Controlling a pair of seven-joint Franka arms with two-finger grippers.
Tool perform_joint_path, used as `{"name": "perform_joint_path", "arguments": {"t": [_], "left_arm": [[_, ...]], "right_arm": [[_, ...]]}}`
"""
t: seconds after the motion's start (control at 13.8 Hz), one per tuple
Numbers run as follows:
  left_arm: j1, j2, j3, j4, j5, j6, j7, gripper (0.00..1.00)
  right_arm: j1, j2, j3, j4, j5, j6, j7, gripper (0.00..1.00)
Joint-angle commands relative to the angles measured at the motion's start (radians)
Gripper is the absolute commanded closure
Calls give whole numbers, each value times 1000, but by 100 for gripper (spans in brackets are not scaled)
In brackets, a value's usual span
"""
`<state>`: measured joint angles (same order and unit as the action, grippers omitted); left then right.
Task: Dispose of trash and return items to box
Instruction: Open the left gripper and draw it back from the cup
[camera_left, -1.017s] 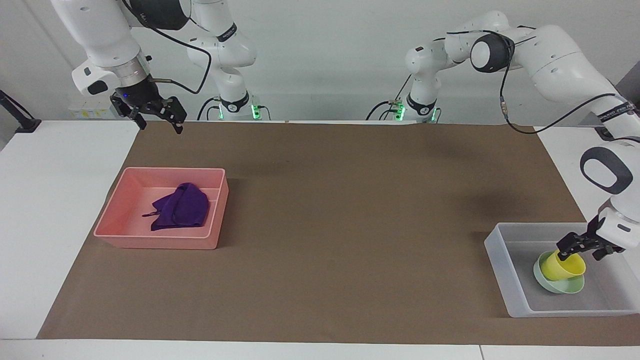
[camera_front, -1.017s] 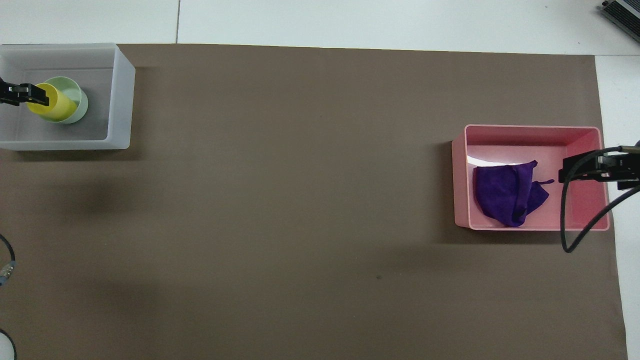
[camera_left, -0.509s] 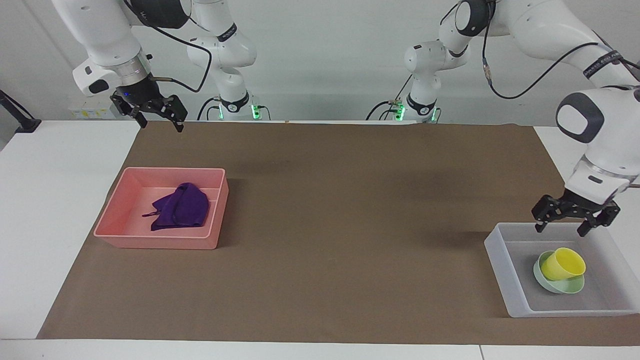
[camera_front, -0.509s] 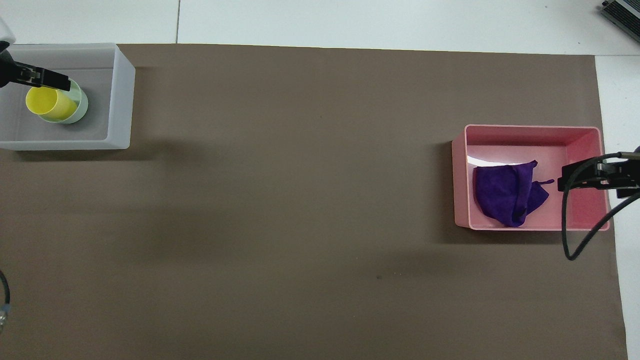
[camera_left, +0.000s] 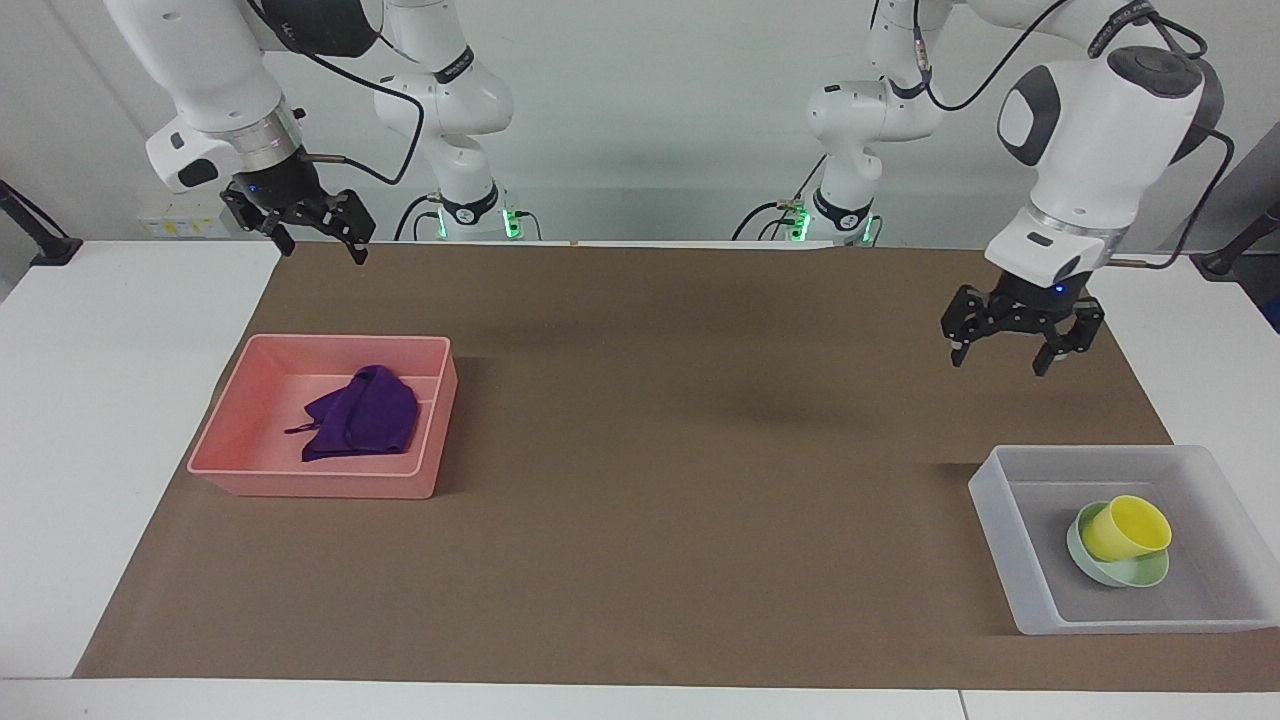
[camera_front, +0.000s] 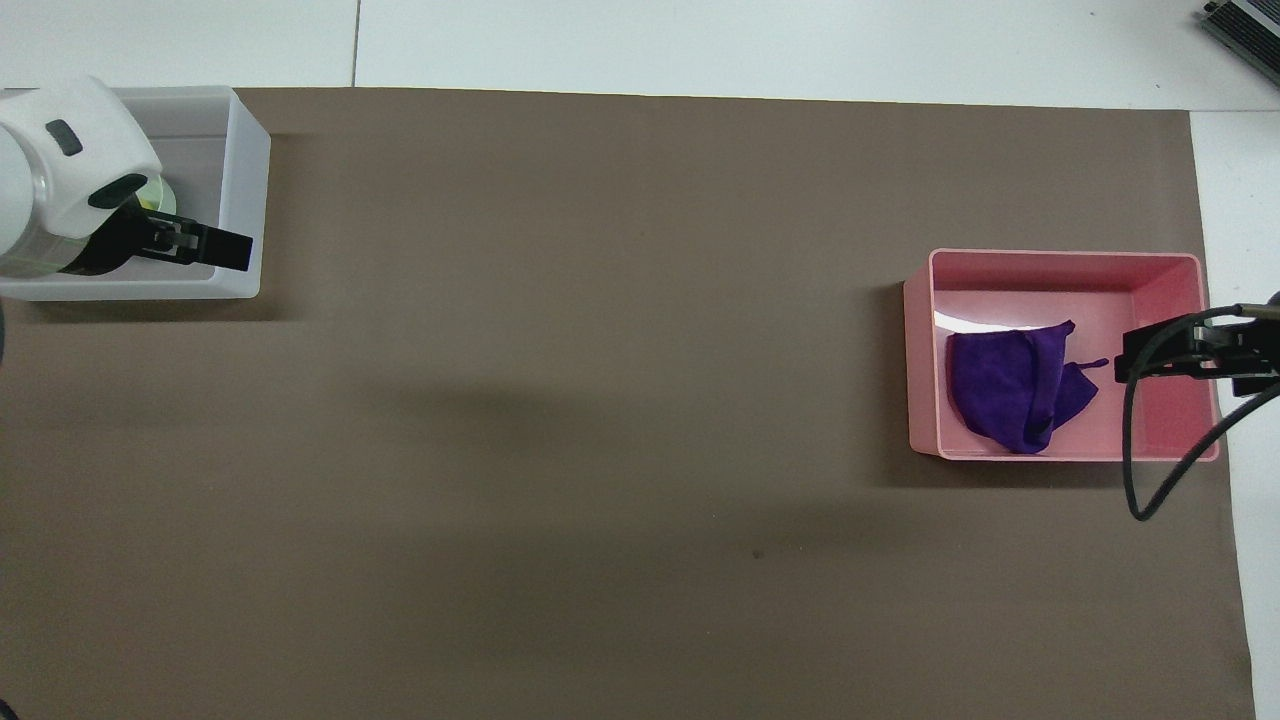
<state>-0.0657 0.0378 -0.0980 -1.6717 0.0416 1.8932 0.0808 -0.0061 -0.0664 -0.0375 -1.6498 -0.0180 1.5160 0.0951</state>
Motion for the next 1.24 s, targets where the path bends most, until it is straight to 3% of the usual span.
{"name": "perform_joint_path", "arguments": {"t": [0.0, 0.15, 0.65, 1.16], "left_arm": [[-43, -52, 15, -11, -47, -81, -39, 0], [-29, -53, 18, 56, -107, -198, -39, 0], [-25, 13, 29, 225, -91, -408, -33, 0], [12, 5, 41, 234, -57, -414, -12, 0]], "right_arm": [[-9, -13, 4, -4, 23, -13, -11, 0], [-6, -13, 5, -4, 24, -10, -12, 0], [-8, -15, 7, -4, 27, -5, -6, 0], [-2, -15, 7, -7, 30, 0, 0, 0]]}}
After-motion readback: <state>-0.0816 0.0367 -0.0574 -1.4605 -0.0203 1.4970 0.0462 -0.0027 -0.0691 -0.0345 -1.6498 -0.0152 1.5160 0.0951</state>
